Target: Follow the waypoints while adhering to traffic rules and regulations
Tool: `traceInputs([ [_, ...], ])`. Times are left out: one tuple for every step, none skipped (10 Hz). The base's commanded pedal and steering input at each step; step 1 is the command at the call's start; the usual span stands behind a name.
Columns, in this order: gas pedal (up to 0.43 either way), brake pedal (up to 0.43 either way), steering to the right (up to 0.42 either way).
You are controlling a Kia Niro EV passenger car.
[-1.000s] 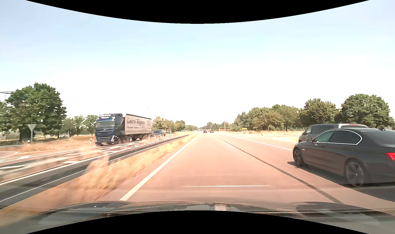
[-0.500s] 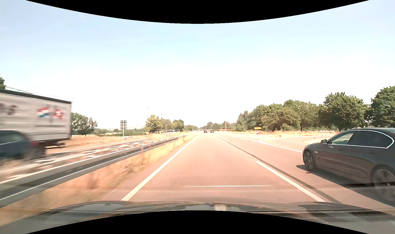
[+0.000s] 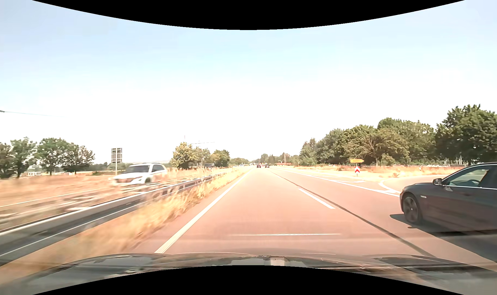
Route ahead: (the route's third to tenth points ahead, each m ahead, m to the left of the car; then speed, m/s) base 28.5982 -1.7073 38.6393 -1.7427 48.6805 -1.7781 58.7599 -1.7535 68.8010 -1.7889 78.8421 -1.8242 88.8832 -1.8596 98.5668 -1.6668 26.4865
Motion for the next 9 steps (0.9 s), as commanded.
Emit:
traceInputs([
  [0.209, 0.000, -0.001],
  [0.209, 0.000, -0.001],
  [0.209, 0.000, -0.001],
  [0.209, 0.000, -0.001],
  [0.209, 0.000, -0.001],
  [0.209, 0.000, -0.001],
  [0.209, 0.000, 0.000],
  [0.209, 0.000, 0.000],
  [0.209, 0.000, 0.000],
])
